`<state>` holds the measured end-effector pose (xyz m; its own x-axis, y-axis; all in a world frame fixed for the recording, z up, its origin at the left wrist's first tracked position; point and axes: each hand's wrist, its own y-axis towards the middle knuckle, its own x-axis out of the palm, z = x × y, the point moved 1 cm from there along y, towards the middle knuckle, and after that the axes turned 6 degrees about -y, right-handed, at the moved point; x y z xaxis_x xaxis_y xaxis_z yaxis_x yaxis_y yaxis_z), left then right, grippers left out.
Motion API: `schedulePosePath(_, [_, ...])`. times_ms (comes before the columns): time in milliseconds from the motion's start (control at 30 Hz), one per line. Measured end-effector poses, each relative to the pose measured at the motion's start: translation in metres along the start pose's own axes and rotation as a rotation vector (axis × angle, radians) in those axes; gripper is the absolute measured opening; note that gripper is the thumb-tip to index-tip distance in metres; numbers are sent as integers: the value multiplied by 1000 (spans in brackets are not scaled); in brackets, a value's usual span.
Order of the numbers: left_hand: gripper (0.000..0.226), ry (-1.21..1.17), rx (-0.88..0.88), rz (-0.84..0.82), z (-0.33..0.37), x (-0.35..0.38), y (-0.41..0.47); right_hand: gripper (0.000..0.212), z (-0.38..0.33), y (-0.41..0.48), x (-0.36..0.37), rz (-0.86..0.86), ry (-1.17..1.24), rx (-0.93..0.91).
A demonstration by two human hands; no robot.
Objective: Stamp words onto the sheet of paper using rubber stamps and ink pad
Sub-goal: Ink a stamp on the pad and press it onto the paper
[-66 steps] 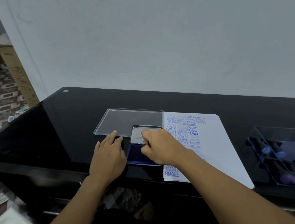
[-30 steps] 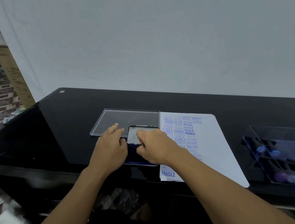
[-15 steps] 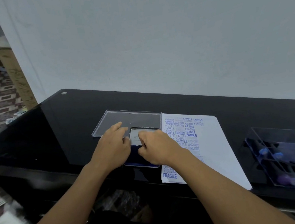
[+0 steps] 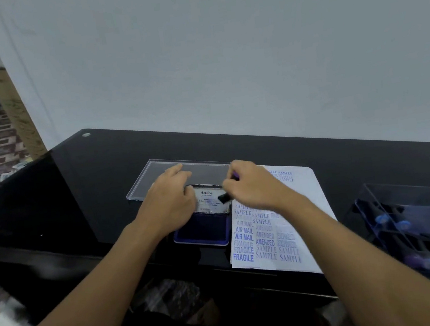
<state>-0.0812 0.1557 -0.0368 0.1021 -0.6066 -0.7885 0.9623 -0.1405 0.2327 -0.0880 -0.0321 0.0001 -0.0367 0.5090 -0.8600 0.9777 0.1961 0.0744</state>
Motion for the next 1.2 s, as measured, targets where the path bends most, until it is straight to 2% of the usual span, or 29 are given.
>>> schedulePosePath(133, [47,-19,57,-16,22,6,16,10,22,5,-38,2,-43,44])
schedulePosePath(400, [48,-31,132,-103,81,31,62,18,66,21,-101,6,-143,156])
schedulePosePath(533, [43,-37,144,-149,101,45,78,21,82,25,-112,63,-294,167])
schedulePosePath(700, [39,-74,127,-177,109,71,92,22,100,34,-107,33,-278,213])
schedulePosePath(767, [31,-83,114,-189,107,84,98,21,107,38,-102,3,-229,231])
schedulePosePath(867, [8,-73,93,-193,103,104,107,22,118,42,-95,-44,-232,245])
schedulePosePath(1000, [32,-50,80,-202,101,120,113,18,131,47,-87,-90,-276,255])
schedulePosePath(1200, [32,14,123,-217,99,136,120,15,142,57,-77,-124,-339,213])
